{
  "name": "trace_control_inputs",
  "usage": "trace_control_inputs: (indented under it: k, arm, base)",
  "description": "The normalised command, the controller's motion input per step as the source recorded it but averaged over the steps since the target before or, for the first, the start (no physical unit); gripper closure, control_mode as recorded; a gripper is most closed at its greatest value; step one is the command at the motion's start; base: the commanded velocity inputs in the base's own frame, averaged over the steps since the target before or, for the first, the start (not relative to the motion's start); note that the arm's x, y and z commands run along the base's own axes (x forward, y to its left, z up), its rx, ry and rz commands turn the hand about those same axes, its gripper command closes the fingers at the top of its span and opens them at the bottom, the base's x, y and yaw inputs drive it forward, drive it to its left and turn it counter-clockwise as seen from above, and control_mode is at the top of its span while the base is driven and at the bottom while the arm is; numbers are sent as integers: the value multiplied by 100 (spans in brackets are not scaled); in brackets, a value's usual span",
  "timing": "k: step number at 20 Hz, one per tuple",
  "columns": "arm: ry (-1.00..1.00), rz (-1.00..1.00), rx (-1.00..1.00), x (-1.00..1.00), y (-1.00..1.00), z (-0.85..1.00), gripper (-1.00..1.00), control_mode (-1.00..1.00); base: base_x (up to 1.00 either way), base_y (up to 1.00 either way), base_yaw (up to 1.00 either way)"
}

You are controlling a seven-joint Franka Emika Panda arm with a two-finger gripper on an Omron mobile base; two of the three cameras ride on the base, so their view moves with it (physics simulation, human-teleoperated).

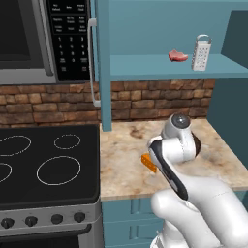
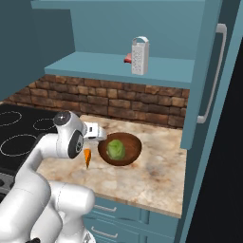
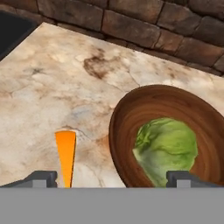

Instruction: Pick the cheese from the fridge and the cheese grater from the cabinet and place them next to the salad bowl.

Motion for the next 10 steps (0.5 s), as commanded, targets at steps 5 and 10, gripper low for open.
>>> trace_control_inputs:
  k: [5,10]
  arm:
    - [-6,-11,7,-3,-21,45,-100,-100]
    - [0,-6,10,-3,-22,46,-100,-100]
  base:
    - [0,0,0]
    - [0,0,0]
